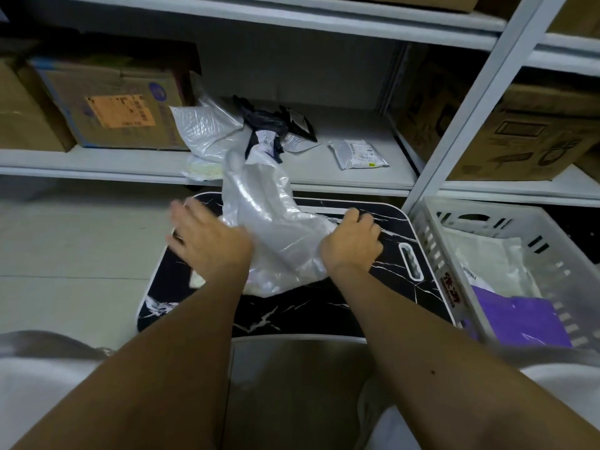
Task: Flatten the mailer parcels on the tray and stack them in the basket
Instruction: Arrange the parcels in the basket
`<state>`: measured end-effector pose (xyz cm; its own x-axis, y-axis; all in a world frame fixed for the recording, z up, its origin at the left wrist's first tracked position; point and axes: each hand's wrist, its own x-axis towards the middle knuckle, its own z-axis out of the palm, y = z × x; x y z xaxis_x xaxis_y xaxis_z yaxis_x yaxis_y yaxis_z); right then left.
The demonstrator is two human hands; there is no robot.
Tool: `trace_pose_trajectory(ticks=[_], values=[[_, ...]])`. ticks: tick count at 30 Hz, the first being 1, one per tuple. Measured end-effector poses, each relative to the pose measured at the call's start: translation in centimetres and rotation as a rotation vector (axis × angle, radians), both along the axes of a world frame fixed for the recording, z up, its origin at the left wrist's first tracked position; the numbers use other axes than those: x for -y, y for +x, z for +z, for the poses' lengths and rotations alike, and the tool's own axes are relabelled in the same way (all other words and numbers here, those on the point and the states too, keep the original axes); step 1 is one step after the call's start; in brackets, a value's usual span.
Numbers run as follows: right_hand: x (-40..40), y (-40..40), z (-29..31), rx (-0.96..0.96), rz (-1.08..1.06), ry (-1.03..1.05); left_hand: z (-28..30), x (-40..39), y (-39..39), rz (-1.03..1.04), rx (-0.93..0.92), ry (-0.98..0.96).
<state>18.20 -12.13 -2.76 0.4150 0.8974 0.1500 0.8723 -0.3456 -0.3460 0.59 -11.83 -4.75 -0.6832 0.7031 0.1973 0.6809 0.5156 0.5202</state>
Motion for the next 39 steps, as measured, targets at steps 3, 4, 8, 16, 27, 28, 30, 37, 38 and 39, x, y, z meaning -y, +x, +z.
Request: trace_pose_trajectory(ticks=[3, 4, 8, 16, 27, 28, 30, 37, 38, 39], values=[[0.2, -1.5, -0.5, -0.035, 0.282, 0.270, 0.9, 0.2, 1.2, -0.395, -0.143, 0.107], [0.4, -2.1, -0.7, -0.019, 0.378, 0.255, 0.6, -0.2, 1.3, -0.447, -0.112, 0.107], [0.1, -2.8, -2.4, 0.253, 0.510, 0.018, -1.2, -0.6, 1.5, -0.571, 0.003, -0.048], [-3.8, -2.3, -5.8, 0.130, 0.314, -0.354, -5.1, -1.9, 2.2, -0.574, -0.178, -0.475], [-6.2, -1.6, -6.3, 0.271, 0.258, -0.598, -4.9, -5.1, 1.9, -0.662, -0.519, -0.801], [-6.0, -1.6, -6.6, 0.259, 0.242, -0.606, -4.9, -4.8, 1.9, -0.660, -0.549, -0.810], [-5.6, -1.4, -6.7, 0.210, 0.223, -0.636, -4.8, -4.0, 2.1, -0.744, -0.591, -0.802], [-4.9, -1.0, -4.7, 0.195, 0.459, -1.157, -2.3, -2.8, 1.5, -0.646, -0.372, -1.047], [-5.1, -0.8, -4.3, 0.233, 0.547, -1.186, -2.0, -2.7, 1.4, -0.650, -0.369, -1.065], [-5.2, -0.7, -3.4, 0.296, 0.590, -1.209, -2.0, -2.7, 1.2, -0.641, -0.353, -1.053]])
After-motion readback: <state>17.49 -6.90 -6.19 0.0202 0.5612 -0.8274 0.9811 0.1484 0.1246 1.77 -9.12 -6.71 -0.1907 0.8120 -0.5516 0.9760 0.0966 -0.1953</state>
